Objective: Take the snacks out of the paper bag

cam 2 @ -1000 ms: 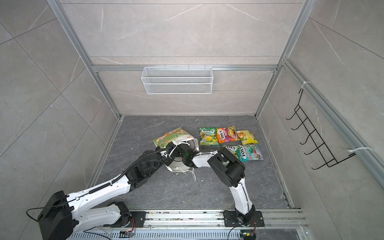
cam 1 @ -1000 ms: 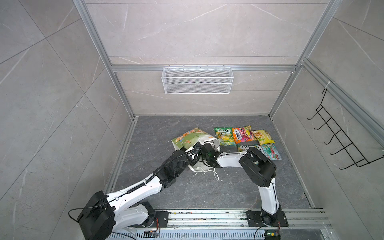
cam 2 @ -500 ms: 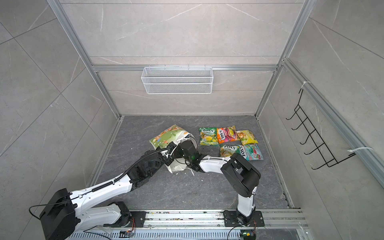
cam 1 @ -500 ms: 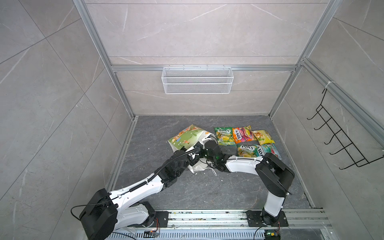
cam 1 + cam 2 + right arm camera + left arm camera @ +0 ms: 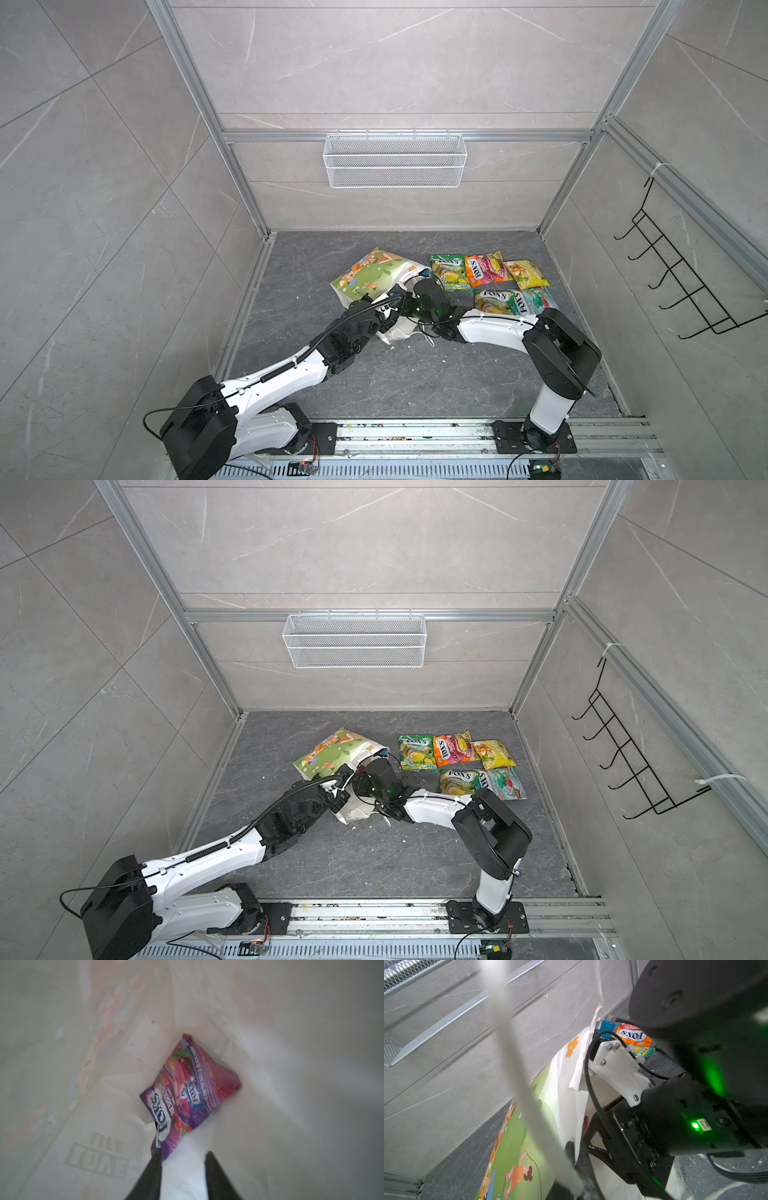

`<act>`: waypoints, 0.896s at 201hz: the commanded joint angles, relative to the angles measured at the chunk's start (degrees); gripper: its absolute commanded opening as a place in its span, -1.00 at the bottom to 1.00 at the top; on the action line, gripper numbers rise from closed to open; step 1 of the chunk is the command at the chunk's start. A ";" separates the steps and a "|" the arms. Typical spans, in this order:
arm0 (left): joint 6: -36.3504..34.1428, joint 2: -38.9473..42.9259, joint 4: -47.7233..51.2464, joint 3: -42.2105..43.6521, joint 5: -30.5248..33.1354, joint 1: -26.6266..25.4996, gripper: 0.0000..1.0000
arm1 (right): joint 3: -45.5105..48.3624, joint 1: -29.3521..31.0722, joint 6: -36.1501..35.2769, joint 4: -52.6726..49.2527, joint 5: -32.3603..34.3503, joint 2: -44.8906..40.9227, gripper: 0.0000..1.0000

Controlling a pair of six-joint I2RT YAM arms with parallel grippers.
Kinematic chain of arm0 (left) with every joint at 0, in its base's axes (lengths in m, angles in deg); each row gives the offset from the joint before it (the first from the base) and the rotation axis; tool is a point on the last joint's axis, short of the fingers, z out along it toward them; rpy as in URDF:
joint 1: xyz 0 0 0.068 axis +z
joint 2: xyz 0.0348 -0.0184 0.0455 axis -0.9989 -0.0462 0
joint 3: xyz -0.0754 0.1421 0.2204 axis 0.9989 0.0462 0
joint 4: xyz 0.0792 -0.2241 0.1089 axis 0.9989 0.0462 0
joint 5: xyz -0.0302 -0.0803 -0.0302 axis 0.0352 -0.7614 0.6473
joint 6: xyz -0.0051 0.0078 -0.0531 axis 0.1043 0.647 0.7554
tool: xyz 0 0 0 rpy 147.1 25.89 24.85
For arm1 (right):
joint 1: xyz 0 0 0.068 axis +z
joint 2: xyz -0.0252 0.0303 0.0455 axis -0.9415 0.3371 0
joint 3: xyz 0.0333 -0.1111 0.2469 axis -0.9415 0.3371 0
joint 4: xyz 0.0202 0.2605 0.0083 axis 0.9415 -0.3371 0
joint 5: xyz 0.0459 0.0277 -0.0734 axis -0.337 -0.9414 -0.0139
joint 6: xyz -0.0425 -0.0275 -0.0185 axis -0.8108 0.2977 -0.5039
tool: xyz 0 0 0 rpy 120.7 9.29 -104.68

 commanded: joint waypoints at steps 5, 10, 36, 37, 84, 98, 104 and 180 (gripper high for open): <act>0.19 0.23 0.19 -1.97 -1.16 0.22 -1.00 | -4.24 -0.48 5.89 -5.32 -1.91 3.44 -0.06; 0.21 0.23 0.19 -1.98 -1.29 0.22 -1.00 | -4.40 -0.44 6.36 -5.03 -2.20 3.91 -0.05; 0.69 -0.12 0.35 -2.24 -2.10 0.22 -1.00 | -5.98 -0.48 8.64 -5.51 -2.86 6.48 -0.04; 0.75 -0.12 0.31 -2.25 -2.16 0.22 -1.00 | -6.17 -0.50 8.73 -5.57 -2.85 6.55 -0.04; 1.85 -0.91 0.93 -3.37 -4.15 0.13 -1.00 | -7.68 -0.48 11.54 -1.69 -5.34 9.93 -0.02; 2.26 -0.61 1.12 -3.65 -4.15 0.13 -1.00 | -6.76 -0.49 11.84 -0.44 -4.14 9.76 0.00; 2.58 -0.34 0.99 -3.65 -4.30 0.13 -1.00 | -6.77 -0.54 12.01 -0.05 -3.90 10.07 0.01; 3.97 0.84 2.89 -5.76 -8.29 -0.13 -1.00 | -10.57 -0.54 15.77 3.80 -4.16 16.29 0.00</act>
